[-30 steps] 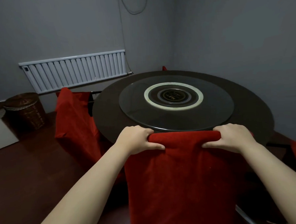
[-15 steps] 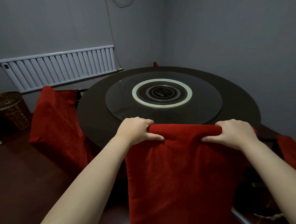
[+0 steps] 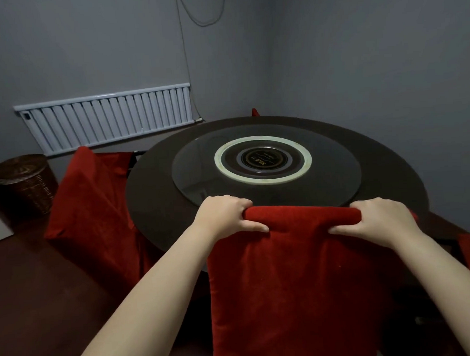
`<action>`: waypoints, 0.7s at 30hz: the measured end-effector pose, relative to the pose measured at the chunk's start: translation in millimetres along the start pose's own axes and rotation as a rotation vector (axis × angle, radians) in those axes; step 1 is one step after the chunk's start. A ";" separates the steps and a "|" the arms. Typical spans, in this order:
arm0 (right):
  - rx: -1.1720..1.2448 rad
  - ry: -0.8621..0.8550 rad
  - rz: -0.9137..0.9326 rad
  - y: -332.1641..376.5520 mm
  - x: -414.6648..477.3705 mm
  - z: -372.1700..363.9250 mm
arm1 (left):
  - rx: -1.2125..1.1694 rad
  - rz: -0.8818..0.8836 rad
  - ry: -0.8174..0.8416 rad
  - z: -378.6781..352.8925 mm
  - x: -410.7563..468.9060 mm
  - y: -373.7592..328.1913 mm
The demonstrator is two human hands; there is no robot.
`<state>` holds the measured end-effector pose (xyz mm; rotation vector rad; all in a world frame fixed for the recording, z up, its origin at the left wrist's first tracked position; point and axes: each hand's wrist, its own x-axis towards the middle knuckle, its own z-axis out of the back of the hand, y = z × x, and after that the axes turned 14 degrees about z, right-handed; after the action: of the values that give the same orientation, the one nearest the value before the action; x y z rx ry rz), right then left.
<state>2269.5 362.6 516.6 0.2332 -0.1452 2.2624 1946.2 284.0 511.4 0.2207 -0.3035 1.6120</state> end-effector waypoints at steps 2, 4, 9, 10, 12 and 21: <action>0.003 0.013 0.005 -4.5 3.4 -1.4 | -0.006 -0.008 0.013 -1.7 4.8 -0.2; 0.002 0.019 0.006 -7.6 6.1 -3.3 | -0.021 -0.006 0.024 -4.4 7.6 -0.3; -0.045 0.011 0.005 -10.0 11.1 -5.9 | -0.028 0.018 0.009 -9.9 11.1 0.1; -0.056 0.003 0.001 -9.1 10.0 -5.2 | -0.029 0.019 0.005 -9.1 10.8 0.2; -0.069 0.011 -0.008 -4.0 2.5 -4.4 | -0.035 0.019 0.026 -6.3 3.6 -0.4; -0.017 0.026 -0.021 36.7 -56.6 5.7 | -0.079 0.016 0.209 14.5 -44.9 -5.7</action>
<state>2278.0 295.9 509.0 0.1954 -0.1474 2.2417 1954.3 237.1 510.9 -0.0115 -0.2076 1.6196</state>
